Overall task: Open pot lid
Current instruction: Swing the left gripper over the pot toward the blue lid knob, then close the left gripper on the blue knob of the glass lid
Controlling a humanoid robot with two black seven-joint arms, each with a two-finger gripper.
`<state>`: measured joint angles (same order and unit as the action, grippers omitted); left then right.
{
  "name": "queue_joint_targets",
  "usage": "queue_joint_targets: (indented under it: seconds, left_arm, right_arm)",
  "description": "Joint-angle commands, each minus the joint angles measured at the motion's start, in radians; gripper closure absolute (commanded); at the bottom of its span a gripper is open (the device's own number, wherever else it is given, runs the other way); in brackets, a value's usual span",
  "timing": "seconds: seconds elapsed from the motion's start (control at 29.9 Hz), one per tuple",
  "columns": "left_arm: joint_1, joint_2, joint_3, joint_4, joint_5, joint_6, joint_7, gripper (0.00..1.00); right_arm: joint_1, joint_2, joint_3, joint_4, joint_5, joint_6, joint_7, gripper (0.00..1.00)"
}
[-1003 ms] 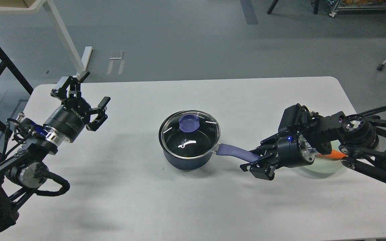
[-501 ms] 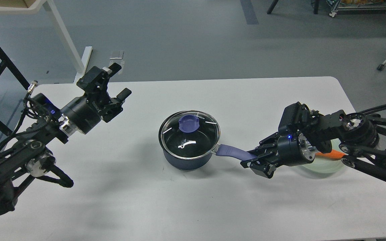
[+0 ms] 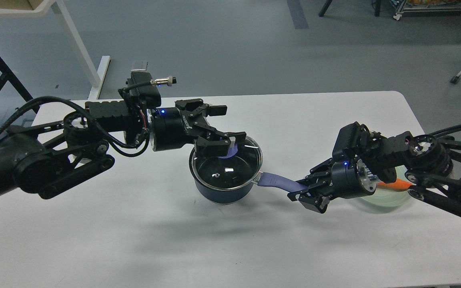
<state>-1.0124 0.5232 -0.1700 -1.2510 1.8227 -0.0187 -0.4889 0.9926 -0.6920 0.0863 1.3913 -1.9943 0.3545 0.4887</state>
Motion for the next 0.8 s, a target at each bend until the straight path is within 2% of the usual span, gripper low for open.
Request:
queue_joint_targets:
  seconds: [0.0,0.23,0.77]
  left_arm:
    - [-0.037,-0.067,0.073,0.093,0.046,0.02,0.0,0.01]
    - [-0.046,-0.155,0.081,0.222,0.099,0.032,0.0,0.01]
    - [0.015,-0.152,0.103,0.255,0.11,0.032,0.0,0.01]
  right_arm:
    - [0.0,-0.003,0.0,0.0,0.0,0.0,0.0,0.64]
    - [-0.002,-0.004,0.001,0.0,0.0,0.0,0.0,0.63]
    - [-0.003,-0.008,0.003,0.002,0.002,0.0,0.0,0.63]
